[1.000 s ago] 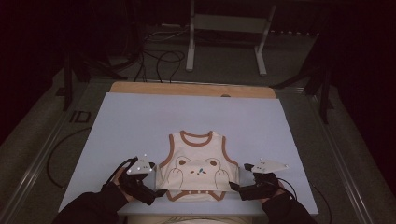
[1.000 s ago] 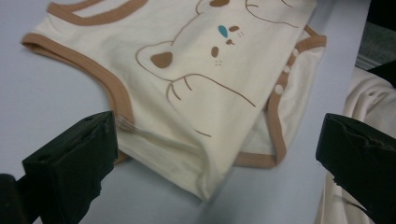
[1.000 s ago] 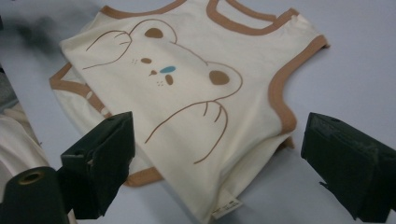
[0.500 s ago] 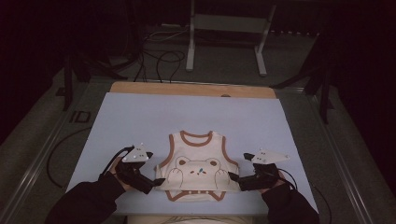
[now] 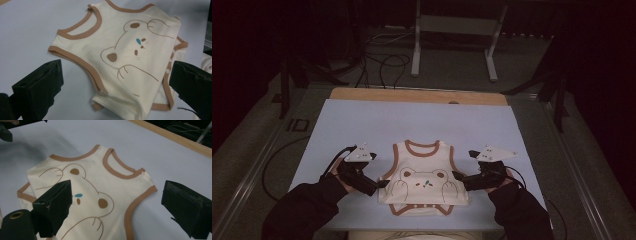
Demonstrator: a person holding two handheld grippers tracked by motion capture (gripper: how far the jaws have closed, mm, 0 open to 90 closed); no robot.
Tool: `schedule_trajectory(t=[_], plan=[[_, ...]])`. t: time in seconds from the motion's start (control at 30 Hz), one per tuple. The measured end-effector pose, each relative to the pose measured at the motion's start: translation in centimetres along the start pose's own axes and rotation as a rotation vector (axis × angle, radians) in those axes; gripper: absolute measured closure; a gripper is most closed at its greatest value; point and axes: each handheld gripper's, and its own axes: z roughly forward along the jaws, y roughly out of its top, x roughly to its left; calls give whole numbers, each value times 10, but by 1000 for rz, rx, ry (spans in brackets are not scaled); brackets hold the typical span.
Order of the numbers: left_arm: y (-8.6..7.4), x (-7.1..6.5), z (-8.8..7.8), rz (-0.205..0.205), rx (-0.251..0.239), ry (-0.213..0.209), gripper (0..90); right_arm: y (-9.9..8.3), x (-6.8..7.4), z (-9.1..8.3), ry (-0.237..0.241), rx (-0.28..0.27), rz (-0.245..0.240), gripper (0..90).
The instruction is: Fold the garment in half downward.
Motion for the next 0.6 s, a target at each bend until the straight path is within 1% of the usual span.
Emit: schedule_trajectory(t=[0.1,0.17,0.3,0.33,0.37,0.4,0.5,0.53,0.6], plan=[[4,4,2,8,2,8,0,4,-3,5,2,0,-2,99],[6,6,3,11,2,5,0,6,-5,8,6,-1,-1,99],[9,9,9,1,2,-4,0,10,-8,15,17,5,-4,99],[10,11,11,3,4,-8,0,11,-9,17,17,8,-7,99],[10,12,12,-3,4,-9,0,12,-11,20,22,13,-3,99],[11,13,14,3,12,-10,0,12,-12,22,27,19,-4,99],[13,17,18,4,22,-16,0,12,-15,29,34,36,-5,99],[13,18,20,-6,19,-21,0,12,-17,32,37,40,-6,99],[14,19,24,0,22,-20,0,11,-18,36,39,48,-3,99]])
